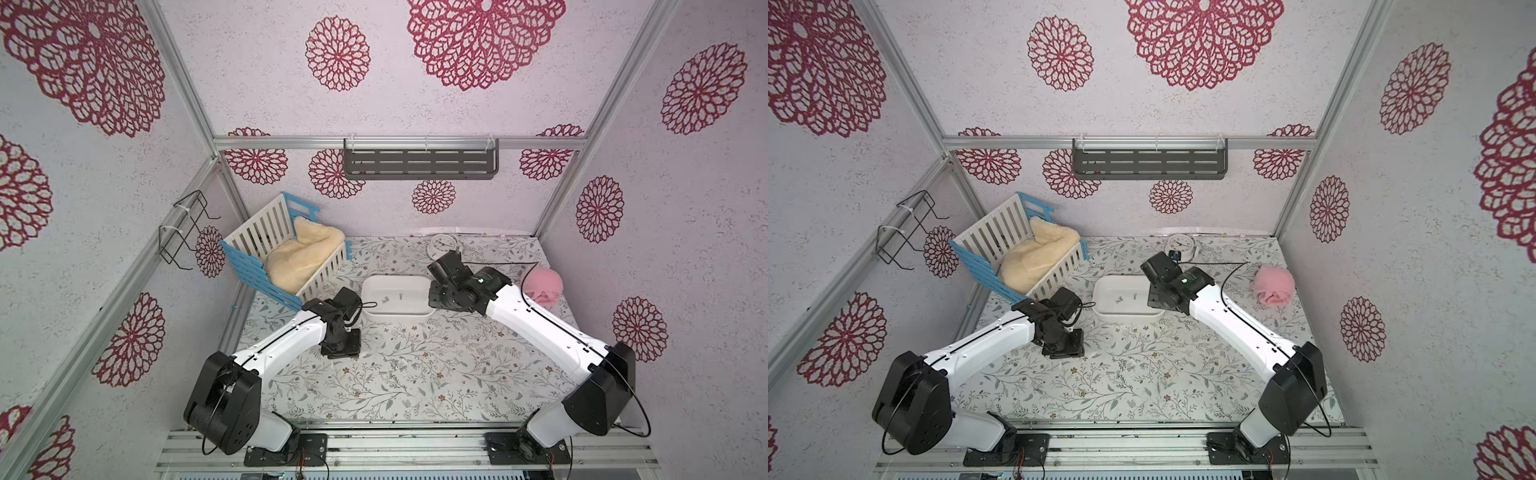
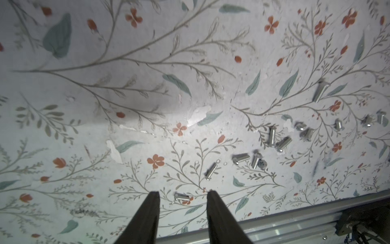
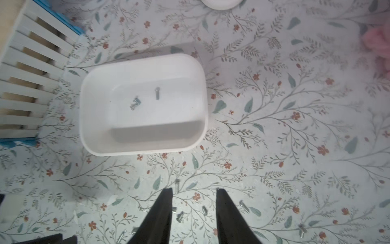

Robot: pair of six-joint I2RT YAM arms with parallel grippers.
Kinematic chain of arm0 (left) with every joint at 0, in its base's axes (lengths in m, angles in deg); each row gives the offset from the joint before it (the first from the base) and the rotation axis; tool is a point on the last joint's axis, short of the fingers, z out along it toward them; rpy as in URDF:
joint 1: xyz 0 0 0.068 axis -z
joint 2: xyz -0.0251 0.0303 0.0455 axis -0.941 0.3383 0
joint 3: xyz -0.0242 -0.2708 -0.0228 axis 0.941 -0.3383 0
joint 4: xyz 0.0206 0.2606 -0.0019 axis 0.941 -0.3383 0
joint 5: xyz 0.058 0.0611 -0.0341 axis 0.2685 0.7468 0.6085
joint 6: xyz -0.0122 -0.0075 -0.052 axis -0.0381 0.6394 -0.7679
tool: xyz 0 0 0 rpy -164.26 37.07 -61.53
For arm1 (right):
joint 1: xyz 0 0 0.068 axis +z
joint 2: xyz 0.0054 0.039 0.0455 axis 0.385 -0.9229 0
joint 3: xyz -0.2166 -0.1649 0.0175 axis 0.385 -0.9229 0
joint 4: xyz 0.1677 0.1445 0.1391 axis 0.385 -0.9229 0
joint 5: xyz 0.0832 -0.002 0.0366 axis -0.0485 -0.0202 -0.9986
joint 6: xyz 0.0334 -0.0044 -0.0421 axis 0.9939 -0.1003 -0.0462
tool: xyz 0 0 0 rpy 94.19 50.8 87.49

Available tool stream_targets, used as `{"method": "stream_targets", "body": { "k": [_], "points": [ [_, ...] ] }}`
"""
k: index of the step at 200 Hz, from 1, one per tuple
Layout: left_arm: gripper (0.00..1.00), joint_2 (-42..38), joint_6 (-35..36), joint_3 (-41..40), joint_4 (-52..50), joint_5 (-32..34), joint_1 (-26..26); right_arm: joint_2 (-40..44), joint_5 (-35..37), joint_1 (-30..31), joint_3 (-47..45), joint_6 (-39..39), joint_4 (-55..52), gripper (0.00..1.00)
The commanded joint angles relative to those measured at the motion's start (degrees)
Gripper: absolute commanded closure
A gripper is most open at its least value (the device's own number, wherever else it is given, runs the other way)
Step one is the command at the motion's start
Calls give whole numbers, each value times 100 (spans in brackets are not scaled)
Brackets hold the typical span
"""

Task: Put the screws on the desktop into the storage box
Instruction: Place the screw in the storage box, then pick up the screw from the center of the board.

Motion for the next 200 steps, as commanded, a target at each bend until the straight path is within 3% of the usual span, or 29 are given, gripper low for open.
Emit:
{"method": "stream_targets", "body": {
  "k": [1, 47, 122, 157, 200],
  "points": [
    [57, -185, -689, -192, -52, 67, 331, 617, 53, -114, -399, 181, 402, 62],
    [55, -354, -1977, -754, 312, -138, 694, 1128, -49, -289, -881, 108, 402, 61],
    [50, -302, -3573, -1251, 1061, -406, 786, 1471, -241, -521, -1190, -147, 534, 61],
    [50, -370, -4055, -1507, 1274, -332, 820, 1548, -369, -690, -1296, -227, 653, 61],
    [53, -322, -4142, -1544, 1271, -255, 842, 1461, -505, -753, -1293, -288, 786, 61]
  ]
}}
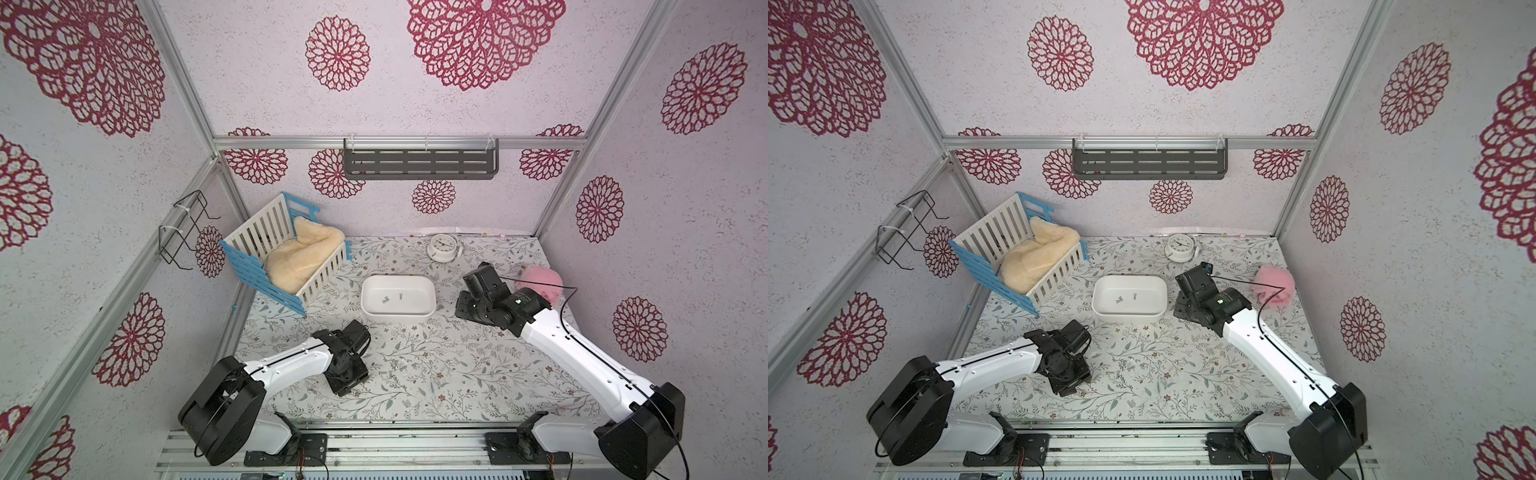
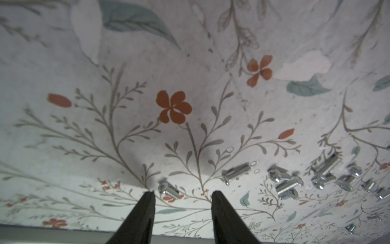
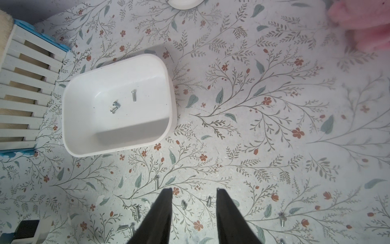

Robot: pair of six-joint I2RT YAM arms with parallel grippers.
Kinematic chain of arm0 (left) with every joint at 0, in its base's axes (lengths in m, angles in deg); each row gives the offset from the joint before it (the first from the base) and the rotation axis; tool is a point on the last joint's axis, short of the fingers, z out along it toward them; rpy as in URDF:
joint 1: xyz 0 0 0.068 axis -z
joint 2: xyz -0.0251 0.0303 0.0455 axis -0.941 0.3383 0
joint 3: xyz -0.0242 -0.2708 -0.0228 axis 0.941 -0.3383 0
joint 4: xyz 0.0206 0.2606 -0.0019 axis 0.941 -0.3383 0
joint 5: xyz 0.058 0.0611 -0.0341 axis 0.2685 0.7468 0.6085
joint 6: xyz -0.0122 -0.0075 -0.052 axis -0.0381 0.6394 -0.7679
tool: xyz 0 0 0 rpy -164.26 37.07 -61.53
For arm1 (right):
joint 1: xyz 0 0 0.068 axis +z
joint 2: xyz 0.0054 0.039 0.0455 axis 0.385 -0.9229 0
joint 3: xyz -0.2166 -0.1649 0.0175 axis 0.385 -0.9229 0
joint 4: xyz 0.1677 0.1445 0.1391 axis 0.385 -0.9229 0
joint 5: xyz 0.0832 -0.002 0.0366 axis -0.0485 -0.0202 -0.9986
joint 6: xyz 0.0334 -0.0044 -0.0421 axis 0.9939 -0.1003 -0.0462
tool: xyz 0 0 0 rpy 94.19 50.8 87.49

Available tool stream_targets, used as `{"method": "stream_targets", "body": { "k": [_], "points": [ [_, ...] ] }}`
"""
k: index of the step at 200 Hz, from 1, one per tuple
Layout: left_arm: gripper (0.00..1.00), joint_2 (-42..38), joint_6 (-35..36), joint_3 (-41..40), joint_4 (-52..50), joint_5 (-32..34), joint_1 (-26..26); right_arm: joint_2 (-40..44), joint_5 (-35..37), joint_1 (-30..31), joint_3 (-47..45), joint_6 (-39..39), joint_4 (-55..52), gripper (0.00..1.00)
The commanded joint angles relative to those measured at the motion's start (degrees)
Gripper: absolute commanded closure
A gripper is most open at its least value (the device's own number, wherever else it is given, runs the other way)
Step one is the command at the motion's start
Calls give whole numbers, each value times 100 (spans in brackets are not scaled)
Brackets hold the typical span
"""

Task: Put the screws on the desktop into the storage box
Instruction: Pick up the screw from the center of the board.

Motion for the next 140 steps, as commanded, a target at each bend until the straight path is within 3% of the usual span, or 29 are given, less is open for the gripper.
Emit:
{"method": "stream_targets", "body": {
  "k": [1, 98, 140],
  "points": [
    [53, -59, -202, -32, 135, 78, 68, 127, -113, -36, 30, -131, 250, 61],
    [58, 131, -226, -228, 142, 74, 226, -12, -240, -80, -22, -215, 357, 61],
    [71, 198, -98, -291, 133, 146, 240, 10, -302, -86, -126, -198, 460, 61]
  ]
}}
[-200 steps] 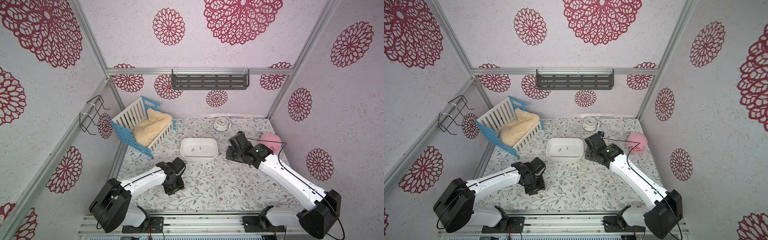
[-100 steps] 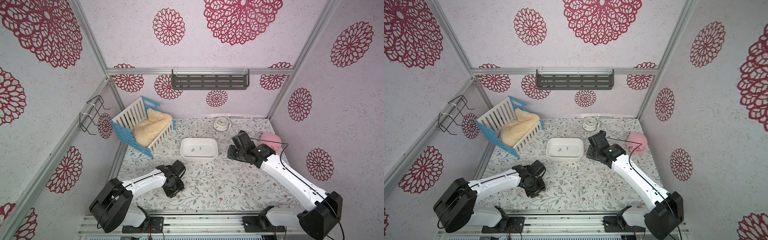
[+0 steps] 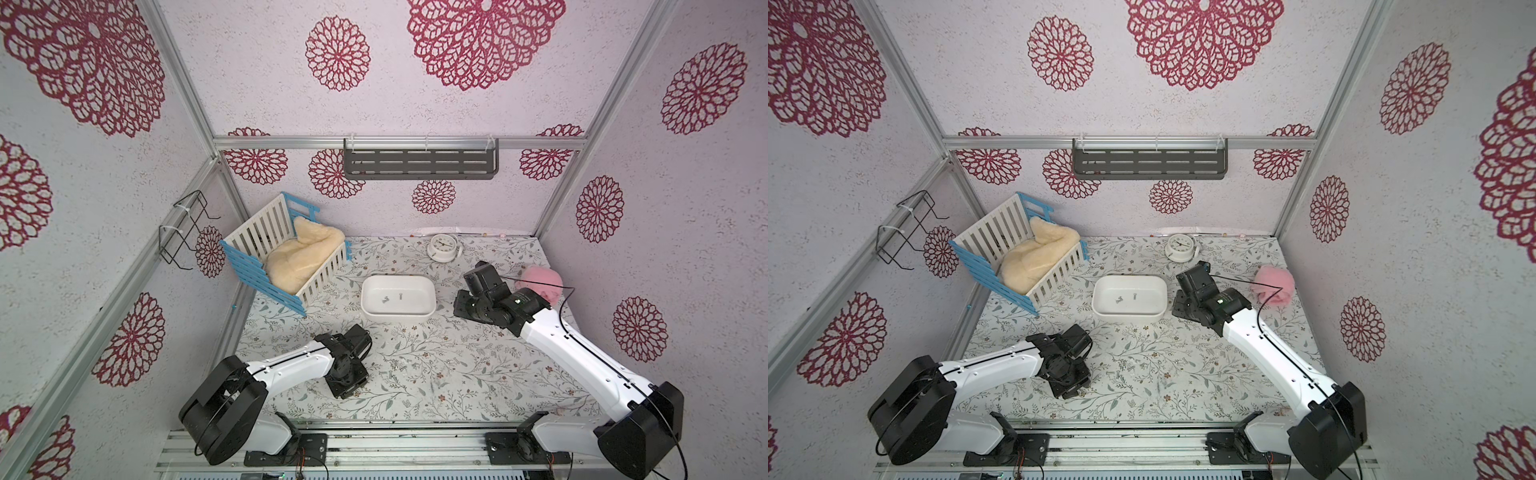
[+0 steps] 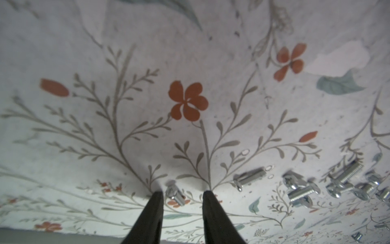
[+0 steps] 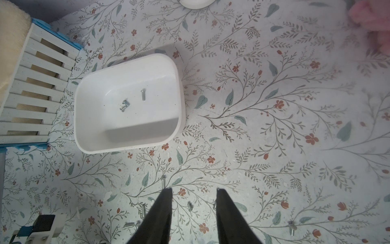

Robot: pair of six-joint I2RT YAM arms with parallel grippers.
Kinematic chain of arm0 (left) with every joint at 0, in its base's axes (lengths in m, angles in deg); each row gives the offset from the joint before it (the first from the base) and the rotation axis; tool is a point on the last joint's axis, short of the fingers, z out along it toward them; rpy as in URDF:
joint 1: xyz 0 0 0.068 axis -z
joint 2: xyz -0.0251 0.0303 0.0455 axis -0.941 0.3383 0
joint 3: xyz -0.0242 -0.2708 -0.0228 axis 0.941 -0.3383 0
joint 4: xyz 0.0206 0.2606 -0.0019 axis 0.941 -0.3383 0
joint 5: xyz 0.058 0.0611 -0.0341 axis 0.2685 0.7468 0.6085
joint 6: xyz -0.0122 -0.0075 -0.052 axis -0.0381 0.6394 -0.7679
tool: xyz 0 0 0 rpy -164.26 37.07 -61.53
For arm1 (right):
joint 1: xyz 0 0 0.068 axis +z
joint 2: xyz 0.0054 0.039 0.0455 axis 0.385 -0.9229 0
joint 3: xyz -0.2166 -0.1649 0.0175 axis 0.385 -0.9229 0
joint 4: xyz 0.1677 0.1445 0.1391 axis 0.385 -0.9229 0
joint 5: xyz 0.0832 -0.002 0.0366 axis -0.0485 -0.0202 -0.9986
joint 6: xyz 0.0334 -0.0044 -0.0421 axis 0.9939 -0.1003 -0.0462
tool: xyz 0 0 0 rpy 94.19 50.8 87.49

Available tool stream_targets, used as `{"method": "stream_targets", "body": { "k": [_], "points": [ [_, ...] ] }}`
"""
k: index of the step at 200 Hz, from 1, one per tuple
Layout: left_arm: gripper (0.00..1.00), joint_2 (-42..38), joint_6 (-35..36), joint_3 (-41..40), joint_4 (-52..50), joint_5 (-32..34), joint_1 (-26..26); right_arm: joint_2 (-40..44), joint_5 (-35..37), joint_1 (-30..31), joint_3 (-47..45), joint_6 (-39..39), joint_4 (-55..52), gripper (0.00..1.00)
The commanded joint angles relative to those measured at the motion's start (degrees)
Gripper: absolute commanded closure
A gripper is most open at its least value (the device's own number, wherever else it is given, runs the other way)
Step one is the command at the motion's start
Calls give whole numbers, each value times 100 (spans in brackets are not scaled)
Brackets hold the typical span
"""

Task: Put the screws on the desktop into the storage box
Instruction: Pick up the screw from the center of the board.

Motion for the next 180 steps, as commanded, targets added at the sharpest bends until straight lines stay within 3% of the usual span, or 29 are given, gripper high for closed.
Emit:
{"method": "stream_targets", "body": {
  "k": [1, 180],
  "points": [
    [71, 158, 103, -113, 7, 103, 91, 23, -68, -37, -37, -86, 225, 61],
    [85, 441, 404, -137, 9, 80, 89, 64, -203, -37, -301, 37, 452, 62]
  ]
}}
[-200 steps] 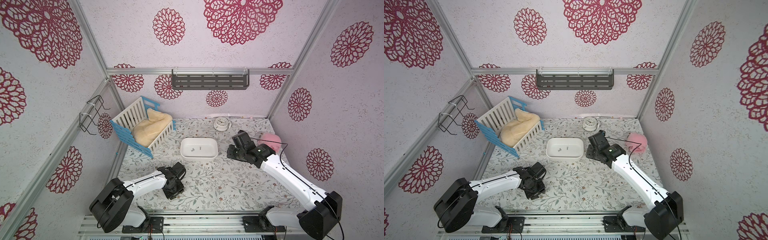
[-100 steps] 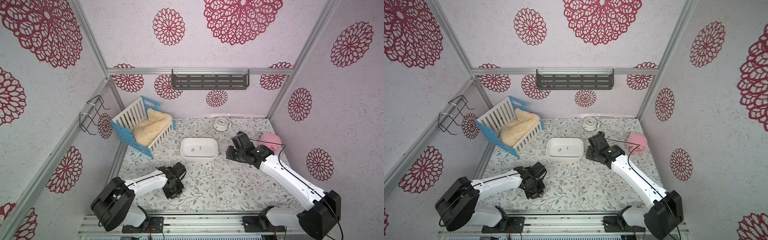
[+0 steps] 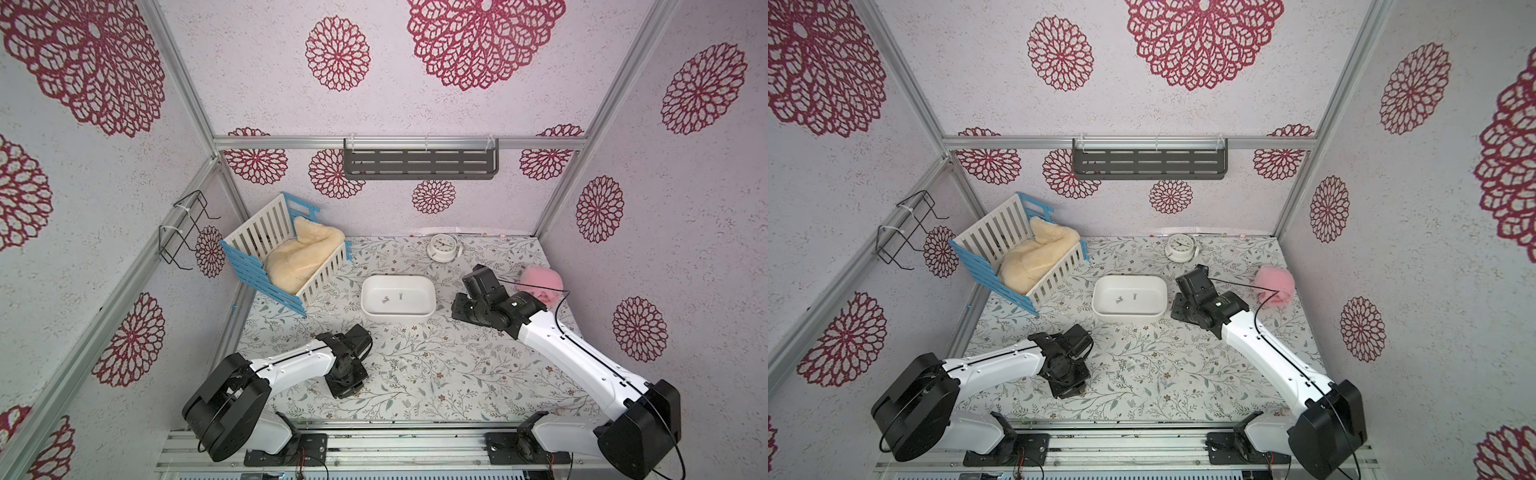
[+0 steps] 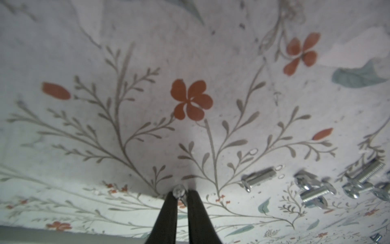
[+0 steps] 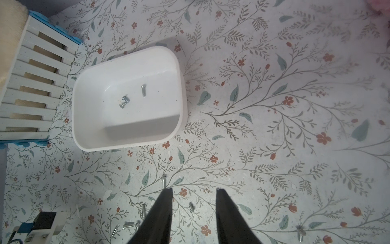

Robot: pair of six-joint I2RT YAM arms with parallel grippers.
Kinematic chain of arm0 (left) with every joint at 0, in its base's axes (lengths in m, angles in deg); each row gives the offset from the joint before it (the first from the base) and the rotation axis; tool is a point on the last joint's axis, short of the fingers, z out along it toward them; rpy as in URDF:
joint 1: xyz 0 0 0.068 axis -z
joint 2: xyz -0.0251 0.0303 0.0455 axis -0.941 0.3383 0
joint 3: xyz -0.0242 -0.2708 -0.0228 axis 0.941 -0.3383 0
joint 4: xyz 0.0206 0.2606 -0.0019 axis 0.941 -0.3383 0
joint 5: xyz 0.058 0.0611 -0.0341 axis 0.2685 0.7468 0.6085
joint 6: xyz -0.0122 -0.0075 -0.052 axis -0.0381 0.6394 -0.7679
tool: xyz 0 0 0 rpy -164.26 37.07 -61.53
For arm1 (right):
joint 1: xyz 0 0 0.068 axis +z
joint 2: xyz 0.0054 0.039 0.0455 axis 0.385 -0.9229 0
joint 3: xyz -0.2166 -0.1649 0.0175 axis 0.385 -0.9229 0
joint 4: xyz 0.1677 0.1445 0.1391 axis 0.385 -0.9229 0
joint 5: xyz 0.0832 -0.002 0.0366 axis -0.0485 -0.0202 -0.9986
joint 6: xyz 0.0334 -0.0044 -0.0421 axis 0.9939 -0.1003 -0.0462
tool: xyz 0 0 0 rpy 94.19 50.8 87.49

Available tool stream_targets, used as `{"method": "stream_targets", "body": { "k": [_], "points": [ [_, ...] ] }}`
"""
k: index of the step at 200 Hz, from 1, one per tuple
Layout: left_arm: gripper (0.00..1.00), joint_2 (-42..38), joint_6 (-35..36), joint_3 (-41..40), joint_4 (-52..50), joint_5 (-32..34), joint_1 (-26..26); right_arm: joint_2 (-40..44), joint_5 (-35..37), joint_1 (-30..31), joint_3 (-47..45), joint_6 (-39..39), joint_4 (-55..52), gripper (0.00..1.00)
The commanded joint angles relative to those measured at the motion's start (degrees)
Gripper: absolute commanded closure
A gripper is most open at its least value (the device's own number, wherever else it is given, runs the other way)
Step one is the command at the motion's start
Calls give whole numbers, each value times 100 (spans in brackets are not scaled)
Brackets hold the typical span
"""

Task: Put the screws on the desktop into the storage box
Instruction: Pick up the screw from the center of the board.

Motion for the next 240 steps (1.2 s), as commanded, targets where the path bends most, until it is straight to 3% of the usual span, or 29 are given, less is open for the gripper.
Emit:
{"method": "stream_targets", "body": {
  "k": [1, 85, 125, 240],
  "points": [
    [85, 312, 131, -190, 120, 67, 82, 62, -48, -27, -26, 24, 152, 62],
    [95, 285, 293, -61, 109, 61, 121, 102, -71, -27, -105, 69, 170, 64],
    [97, 53, 631, 469, -437, 481, 226, 137, -58, -28, -131, 94, 154, 64],
    [97, 144, 2710, 2608, -1998, 1662, 71, 233, -118, 25, -292, 251, 219, 66]
  ]
}}
